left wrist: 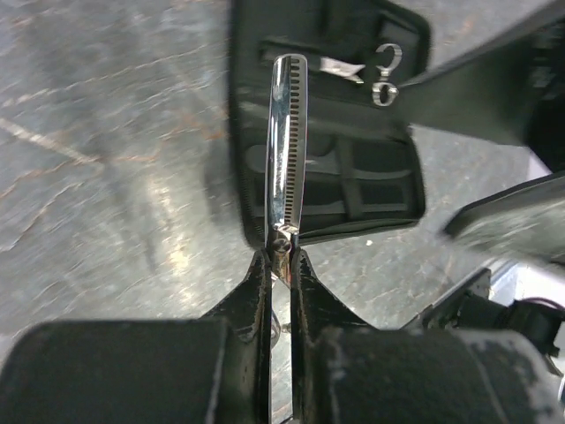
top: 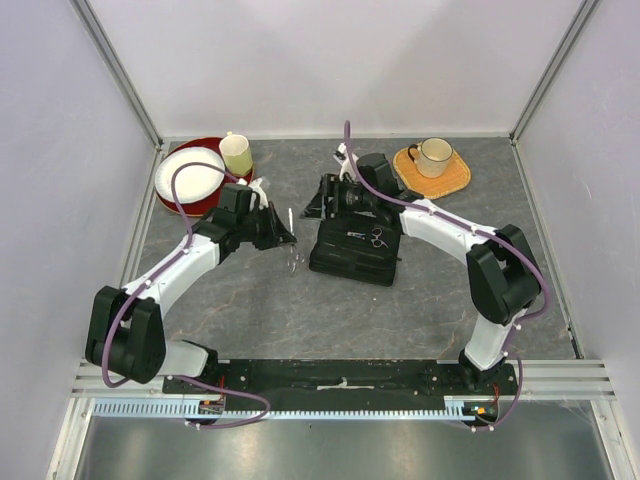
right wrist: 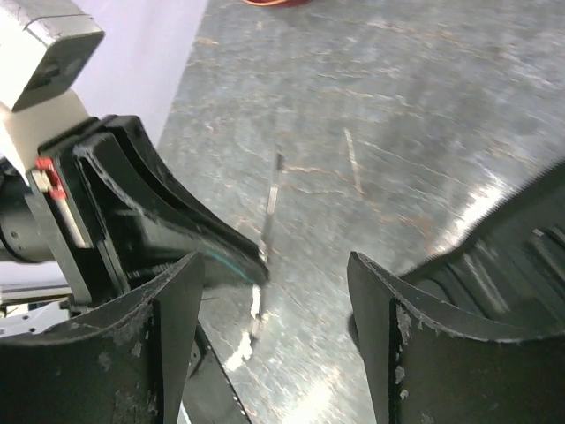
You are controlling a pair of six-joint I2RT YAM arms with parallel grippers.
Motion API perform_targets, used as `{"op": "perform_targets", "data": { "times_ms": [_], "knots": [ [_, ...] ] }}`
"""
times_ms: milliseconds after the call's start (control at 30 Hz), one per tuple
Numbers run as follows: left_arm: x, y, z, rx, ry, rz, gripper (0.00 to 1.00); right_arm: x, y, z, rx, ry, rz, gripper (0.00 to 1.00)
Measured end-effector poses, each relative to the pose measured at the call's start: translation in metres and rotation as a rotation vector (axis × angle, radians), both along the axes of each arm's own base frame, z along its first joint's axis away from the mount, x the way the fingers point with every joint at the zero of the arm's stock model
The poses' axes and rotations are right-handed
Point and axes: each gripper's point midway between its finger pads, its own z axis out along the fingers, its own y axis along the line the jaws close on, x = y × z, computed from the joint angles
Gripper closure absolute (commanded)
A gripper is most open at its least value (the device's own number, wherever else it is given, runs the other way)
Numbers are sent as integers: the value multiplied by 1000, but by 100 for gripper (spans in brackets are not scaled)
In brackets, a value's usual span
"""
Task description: Sort the hair-cutting tools
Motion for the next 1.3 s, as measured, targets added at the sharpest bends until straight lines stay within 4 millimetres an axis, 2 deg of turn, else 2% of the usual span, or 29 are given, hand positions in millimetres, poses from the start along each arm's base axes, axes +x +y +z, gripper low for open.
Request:
{"op": "perform_targets", "data": {
  "times_ms": [100, 200, 467, 500, 567, 600, 667, 700, 767, 800, 900, 1000, 1067, 1167, 1300],
  "knots": [
    [1, -17, 15, -36, -53, -61, 98, -4, 18, 8, 31, -17, 42, 27],
    [3, -27, 25, -48, -88, -90, 98, -8, 27, 8, 38, -17, 60, 30],
    [4, -38, 36, -68, -130, -125, 98, -6, 30, 2, 31, -6, 45, 56],
    [3, -38, 36, -68, -133, -128, 98, -5, 31, 0, 28, 0, 41, 67],
    [4, -38, 37, -67, -138, -131, 98, -4, 33, -4, 23, 9, 38, 79],
    [4, -38, 37, -68, -140, -131, 98, -4, 33, -6, 21, 10, 40, 96],
    [4, -38, 37, -65, -142, -130, 89, -3, 36, -6, 25, 13, 40, 100],
    [4, -38, 37, -64, -143, -130, 75, -3, 38, -3, 32, 18, 41, 100],
    [5, -36, 39, -59, -151, -130, 61, -1, 38, -2, 31, 12, 29, 100],
    [5, -36, 41, -56, -155, -131, 51, 0, 38, -1, 33, 7, 25, 100],
    [4, -36, 64, -66, -209, -142, 31, 8, 36, 7, 31, -31, -20, 100],
    [6, -36, 108, -93, -326, -149, 23, 16, 32, 26, 45, -89, -64, 100],
    [6, -36, 141, -116, -414, -150, 21, 20, 27, 48, 65, -145, -96, 100],
    [4, -35, 184, -151, -521, -150, 20, 27, 20, 93, 121, -254, -128, 100],
    [3, -36, 212, -177, -589, -152, 18, 32, 5, 165, 231, -411, -181, 100]
  ]
}}
